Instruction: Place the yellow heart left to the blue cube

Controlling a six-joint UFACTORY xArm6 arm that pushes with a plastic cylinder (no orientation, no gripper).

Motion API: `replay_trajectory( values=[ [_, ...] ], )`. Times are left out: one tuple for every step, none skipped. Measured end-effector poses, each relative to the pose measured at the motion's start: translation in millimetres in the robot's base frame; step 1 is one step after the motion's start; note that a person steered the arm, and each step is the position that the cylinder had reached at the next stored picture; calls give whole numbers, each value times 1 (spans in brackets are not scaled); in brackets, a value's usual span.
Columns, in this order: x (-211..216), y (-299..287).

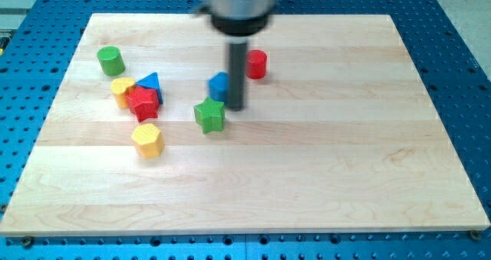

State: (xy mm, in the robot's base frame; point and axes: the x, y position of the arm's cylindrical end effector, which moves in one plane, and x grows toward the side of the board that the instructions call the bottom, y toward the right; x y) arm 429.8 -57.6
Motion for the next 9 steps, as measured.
replay_trajectory(
  values=[
    [-21,23],
    [-42,17],
    [-32,-12],
    [-61,-59],
    [-59,-167],
    [-36,-170],
    [-35,-165],
    [-66,-147],
    [-66,-224]
  ],
)
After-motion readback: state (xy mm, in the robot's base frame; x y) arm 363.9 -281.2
